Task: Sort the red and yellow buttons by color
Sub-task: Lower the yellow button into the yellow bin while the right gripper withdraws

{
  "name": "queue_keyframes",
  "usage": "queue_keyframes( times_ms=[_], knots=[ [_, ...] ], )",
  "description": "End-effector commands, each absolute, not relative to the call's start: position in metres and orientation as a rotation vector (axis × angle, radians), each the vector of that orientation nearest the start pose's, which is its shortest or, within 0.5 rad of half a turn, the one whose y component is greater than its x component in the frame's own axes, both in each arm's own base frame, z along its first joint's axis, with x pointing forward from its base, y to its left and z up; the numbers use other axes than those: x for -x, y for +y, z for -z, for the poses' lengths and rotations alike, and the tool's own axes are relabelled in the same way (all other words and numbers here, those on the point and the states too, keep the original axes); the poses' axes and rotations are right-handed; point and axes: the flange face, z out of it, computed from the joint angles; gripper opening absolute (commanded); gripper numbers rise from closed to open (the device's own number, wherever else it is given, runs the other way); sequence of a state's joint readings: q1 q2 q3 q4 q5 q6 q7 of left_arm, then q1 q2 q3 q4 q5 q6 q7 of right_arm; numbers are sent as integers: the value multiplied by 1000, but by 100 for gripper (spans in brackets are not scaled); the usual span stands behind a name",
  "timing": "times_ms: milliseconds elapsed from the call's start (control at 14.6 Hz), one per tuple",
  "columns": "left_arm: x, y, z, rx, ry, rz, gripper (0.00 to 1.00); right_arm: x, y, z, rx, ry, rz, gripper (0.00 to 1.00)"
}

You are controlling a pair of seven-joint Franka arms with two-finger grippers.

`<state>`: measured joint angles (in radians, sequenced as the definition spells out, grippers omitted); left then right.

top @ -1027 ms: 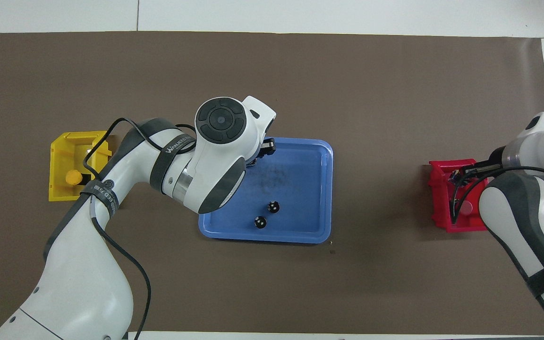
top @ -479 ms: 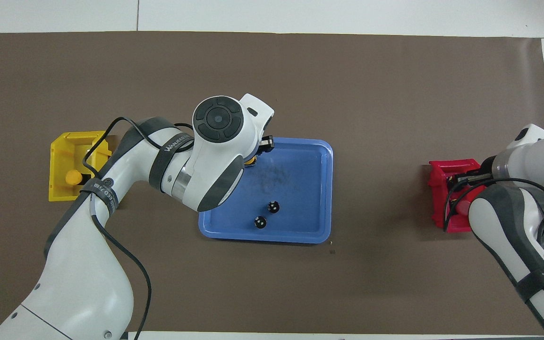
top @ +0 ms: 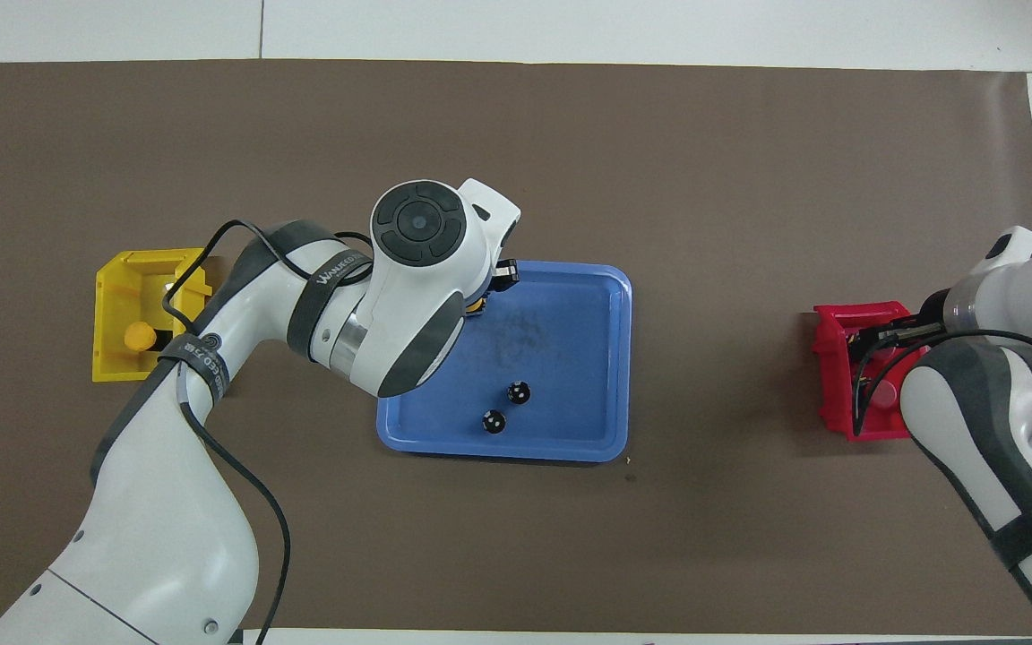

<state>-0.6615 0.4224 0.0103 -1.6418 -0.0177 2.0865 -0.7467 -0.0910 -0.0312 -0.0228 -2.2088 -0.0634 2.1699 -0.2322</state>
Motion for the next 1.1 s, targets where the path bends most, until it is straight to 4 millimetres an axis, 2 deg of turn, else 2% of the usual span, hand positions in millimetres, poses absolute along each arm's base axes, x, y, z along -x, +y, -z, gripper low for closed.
queue_keyframes(
  times_ms=[0, 137, 274, 342, 479, 548, 616, 684, 753, 1027],
  knots=[
    [-557, -371, -455, 3117, -260, -28, 1, -541, -63, -449, 3181, -257, -19, 67],
    [-555, -313, -513, 3105, -262, -72, 1, -546, -50, -488, 3183, -213, -28, 75],
    [-562, -244, -538, 3085, -248, -153, 1, -542, -45, -523, 3157, -165, -50, 90],
    [-569, -197, -542, 3086, -253, -172, 1, -538, -39, -542, 3116, -116, -54, 100],
    [-582, -109, -539, 3111, -162, -189, 1, -534, -37, -579, 3101, -53, -90, 100],
    [-587, -71, -528, 3122, -144, -184, 1, -532, -37, -590, 3099, -38, -114, 100],
    [-590, -40, -522, 3139, -133, -96, 1, -530, -39, -596, 3098, -27, -123, 100],
    [-589, -23, -503, 3147, -130, -14, 1, -526, -40, -602, 3097, -23, -133, 100],
    [-586, -16, -489, 3149, -134, 47, 1, -521, -41, -610, 3097, -20, -135, 100],
    [-588, -12, -467, 3150, -7, 58, 1, -512, -43, -627, 3096, -12, -127, 100]
  ],
)
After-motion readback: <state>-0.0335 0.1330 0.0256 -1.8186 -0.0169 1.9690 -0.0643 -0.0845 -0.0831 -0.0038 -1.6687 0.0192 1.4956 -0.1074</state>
